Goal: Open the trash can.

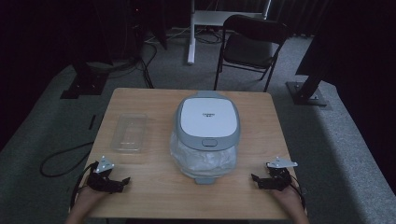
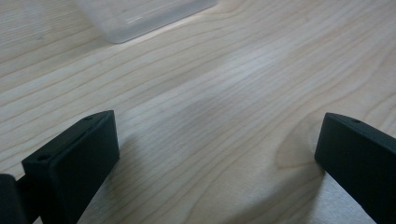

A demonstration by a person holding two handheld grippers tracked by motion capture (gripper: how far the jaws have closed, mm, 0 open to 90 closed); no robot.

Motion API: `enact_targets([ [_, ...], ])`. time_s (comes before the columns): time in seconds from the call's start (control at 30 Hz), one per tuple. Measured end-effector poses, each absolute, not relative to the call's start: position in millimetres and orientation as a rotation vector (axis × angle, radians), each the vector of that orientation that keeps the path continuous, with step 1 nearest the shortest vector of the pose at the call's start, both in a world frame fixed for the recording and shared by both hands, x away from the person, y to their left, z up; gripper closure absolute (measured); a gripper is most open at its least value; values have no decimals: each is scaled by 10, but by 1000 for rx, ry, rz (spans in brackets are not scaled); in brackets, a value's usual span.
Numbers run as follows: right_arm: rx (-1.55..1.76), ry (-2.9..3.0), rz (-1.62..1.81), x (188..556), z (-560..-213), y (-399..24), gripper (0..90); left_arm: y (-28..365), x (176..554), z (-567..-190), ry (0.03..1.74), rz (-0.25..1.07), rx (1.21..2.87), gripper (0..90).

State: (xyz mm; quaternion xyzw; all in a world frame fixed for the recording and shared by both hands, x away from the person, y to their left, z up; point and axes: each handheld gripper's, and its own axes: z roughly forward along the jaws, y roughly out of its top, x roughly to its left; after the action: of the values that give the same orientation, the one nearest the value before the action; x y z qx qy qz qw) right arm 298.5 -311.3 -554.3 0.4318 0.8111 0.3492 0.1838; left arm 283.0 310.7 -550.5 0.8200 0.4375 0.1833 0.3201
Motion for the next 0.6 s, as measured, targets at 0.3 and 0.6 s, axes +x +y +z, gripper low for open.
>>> enact_targets([
  [0.3,1229,2304,946,2959,-5504,-3111,155,3110,2831,-5504,1147,480,2156,5],
  [0.6,1260,2327,991,2937,-5441,-3100,169,3111,2830,-5505,1145,480,2157,5],
])
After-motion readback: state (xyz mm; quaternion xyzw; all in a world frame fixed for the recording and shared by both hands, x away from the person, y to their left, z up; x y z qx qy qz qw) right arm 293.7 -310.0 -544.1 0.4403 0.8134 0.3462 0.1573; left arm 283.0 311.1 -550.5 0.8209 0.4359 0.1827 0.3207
